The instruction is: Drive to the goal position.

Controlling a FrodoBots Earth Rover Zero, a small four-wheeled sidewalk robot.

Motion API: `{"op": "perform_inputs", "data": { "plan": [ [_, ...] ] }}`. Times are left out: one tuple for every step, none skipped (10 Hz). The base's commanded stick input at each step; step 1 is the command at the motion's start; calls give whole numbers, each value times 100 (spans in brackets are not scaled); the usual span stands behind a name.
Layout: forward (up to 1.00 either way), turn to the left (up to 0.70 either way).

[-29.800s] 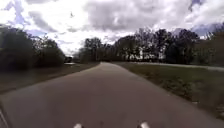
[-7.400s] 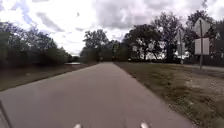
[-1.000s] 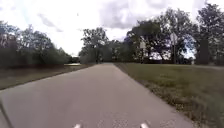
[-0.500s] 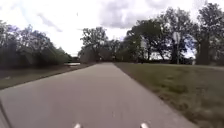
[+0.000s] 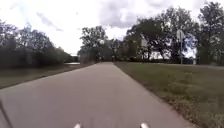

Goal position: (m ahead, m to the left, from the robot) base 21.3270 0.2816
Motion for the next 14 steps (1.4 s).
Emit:
{"op": "perform_inputs", "data": {
  "plan": [
    [100,0],
    [100,0],
    [100,0],
    [100,0],
    [100,0],
    [100,0],
    [100,0],
    [100,0],
    [100,0],
    [100,0],
    [100,7],
    [100,23],
    [100,32],
    [100,38]
  ]
}}
